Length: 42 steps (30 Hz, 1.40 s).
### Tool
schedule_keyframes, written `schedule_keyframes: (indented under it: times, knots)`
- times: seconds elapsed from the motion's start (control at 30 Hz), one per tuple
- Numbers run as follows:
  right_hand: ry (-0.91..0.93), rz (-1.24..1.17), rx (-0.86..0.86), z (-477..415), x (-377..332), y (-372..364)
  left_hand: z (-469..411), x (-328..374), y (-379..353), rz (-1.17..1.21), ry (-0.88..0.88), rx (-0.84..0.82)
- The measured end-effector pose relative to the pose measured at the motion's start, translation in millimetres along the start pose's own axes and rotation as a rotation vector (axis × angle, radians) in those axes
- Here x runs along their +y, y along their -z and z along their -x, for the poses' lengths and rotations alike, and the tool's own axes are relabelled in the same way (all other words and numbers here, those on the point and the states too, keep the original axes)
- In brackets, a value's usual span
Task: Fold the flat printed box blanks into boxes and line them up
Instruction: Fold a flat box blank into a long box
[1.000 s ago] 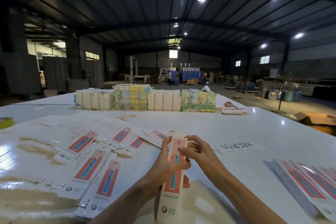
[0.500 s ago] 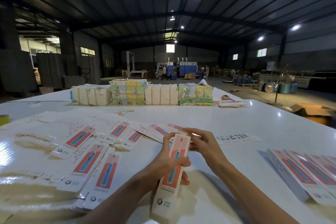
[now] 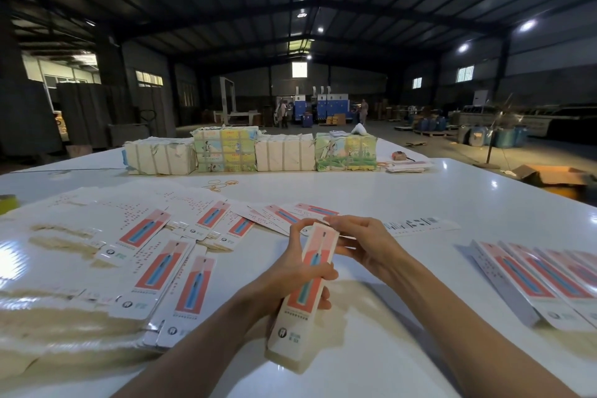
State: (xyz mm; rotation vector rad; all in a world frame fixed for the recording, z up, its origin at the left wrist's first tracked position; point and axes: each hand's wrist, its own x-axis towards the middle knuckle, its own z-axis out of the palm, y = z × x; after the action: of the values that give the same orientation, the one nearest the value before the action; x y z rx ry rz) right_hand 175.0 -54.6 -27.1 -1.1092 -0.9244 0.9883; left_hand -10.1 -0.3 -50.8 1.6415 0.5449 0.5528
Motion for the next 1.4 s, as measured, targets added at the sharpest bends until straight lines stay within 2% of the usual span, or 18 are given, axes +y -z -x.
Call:
schedule_keyframes:
  times: [0.23,0.53,0.7,0.93,1.17,1.27,1.33,1.4]
  knots:
    - [0.004,0.030,0.006,-4,-2,4,1,0,-3,-0.057,-0.010,0.013]
    - [0.011,0.108,-0.070,-3,-4,5,0,-1,-1,-0.005,-0.016,-0.006]
    - [0.045,0.061,-0.169,-2,6,-4,-2,-4,5,0.059,0.005,0.081]
    - [0.126,0.089,-0.059,0,13,-11,-2,-5,6,0.112,0.031,0.095]
    - [0.042,0.024,-0.041,-2,14,-10,-3,-8,3,0.024,0.013,0.103]
    - [0.047,0.027,-0.040,-2,18,-15,-6,-9,2,0.061,0.019,0.146]
    - [0.068,0.122,-0.022,-1,22,-23,-10,-8,2,0.182,0.022,0.186]
    - [0.141,0.326,0.056,0,26,-29,-13,-8,1,0.297,0.001,0.264]
